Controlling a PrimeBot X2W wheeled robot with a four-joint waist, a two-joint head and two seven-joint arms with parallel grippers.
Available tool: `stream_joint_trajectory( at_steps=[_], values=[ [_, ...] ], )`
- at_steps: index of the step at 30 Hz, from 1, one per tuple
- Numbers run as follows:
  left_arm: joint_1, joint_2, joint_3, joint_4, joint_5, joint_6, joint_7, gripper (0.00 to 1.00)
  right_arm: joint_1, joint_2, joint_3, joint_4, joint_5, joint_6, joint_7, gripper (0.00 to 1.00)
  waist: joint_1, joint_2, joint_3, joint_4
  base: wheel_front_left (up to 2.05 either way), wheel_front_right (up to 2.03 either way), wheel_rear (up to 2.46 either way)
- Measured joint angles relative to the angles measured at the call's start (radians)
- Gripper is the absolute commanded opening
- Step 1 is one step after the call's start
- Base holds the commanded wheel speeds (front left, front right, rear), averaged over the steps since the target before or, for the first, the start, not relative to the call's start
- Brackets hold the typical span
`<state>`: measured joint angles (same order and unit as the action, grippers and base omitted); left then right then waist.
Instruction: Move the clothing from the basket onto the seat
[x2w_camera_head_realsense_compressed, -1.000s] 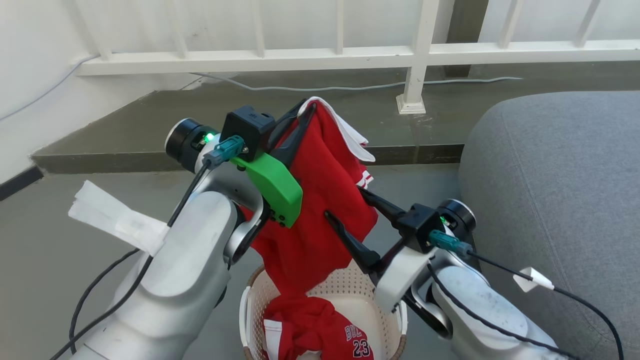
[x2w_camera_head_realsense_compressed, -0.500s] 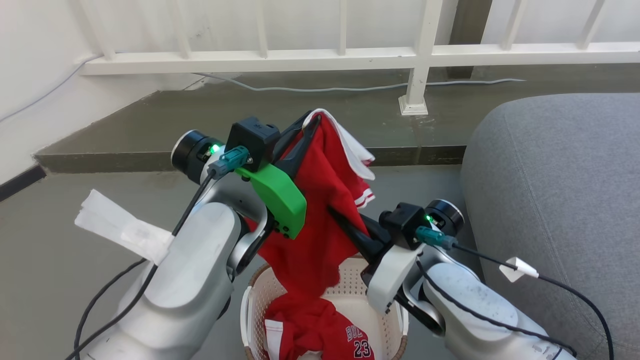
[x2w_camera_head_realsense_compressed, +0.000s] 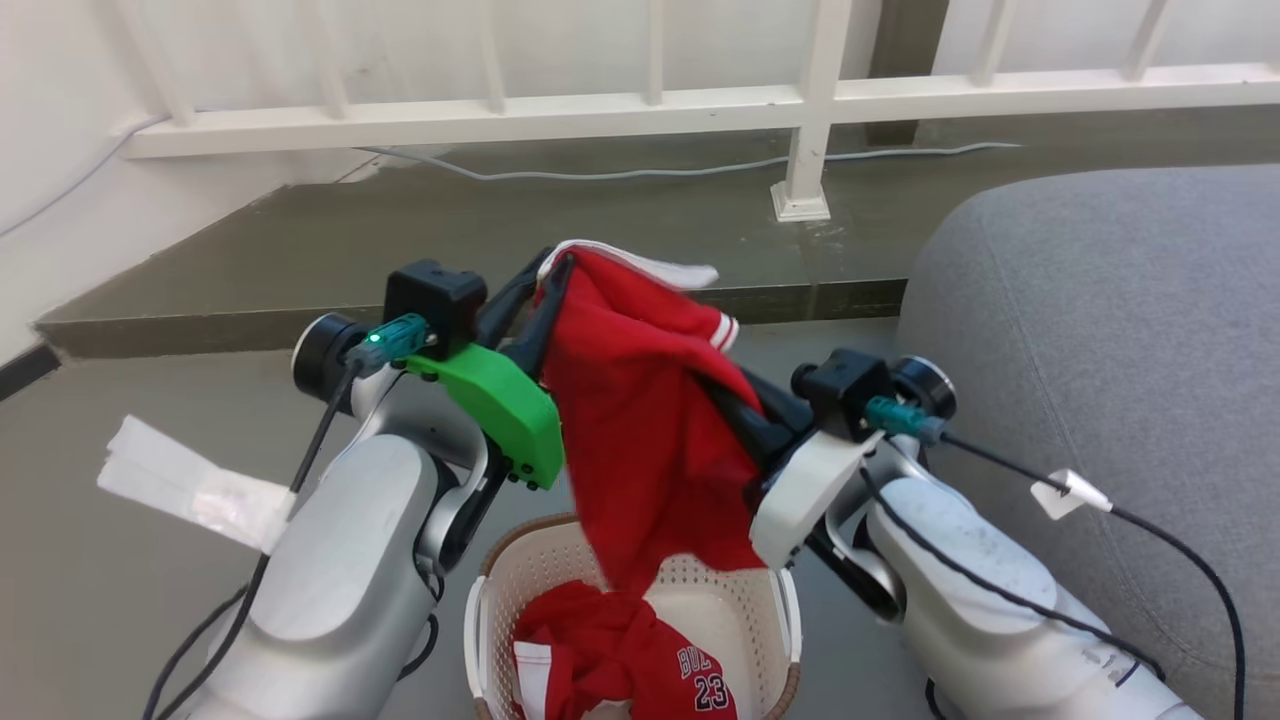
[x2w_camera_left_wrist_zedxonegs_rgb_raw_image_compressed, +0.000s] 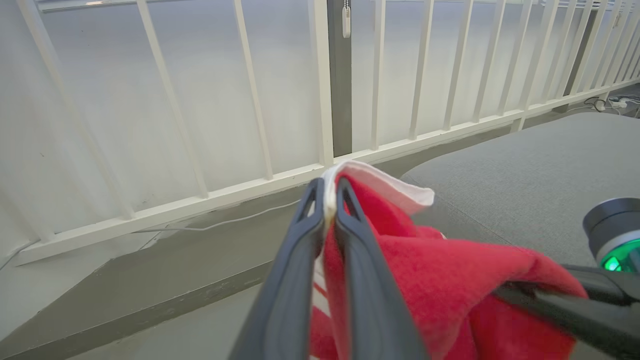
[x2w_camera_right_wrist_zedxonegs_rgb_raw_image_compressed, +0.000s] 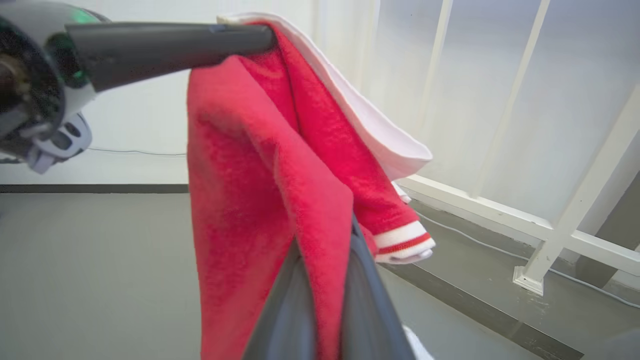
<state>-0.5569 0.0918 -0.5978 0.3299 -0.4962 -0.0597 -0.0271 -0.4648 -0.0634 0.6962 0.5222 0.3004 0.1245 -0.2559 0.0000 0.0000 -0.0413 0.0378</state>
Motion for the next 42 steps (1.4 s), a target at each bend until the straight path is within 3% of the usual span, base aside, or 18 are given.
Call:
stream_joint_trajectory(
  at_steps=[10, 24, 32, 42],
  values=[
    [0.033, 0.018, 0.026, 0.000, -0.030, 0.015, -0.028, 1.00, -0.003, -0.044, -0.084, 0.001, 0.008, -0.004, 0.000, 0.00, 0.0000, 0.0000, 0.011, -0.032, 0.00, 0.00, 0.00],
    [0.138, 0.028, 0.007, -0.008, -0.032, 0.016, -0.055, 1.00, 0.005, -0.153, -0.253, -0.040, 0.018, -0.075, 0.000, 0.00, 0.0000, 0.0000, 0.017, -0.088, 0.00, 0.00, 0.00],
    [0.184, 0.027, -0.022, -0.031, -0.031, 0.011, -0.072, 1.00, 0.033, -0.203, -0.333, -0.099, 0.020, -0.118, 0.000, 0.00, 0.0000, 0.0000, 0.022, -0.153, 0.00, 0.00, 0.00],
    [0.211, 0.023, -0.059, -0.075, -0.018, 0.011, -0.092, 1.00, 0.068, -0.246, -0.387, -0.152, 0.020, -0.135, 0.000, 0.00, 0.0000, 0.0000, 0.040, -0.269, 0.00, 0.00, 0.00]
  ],
)
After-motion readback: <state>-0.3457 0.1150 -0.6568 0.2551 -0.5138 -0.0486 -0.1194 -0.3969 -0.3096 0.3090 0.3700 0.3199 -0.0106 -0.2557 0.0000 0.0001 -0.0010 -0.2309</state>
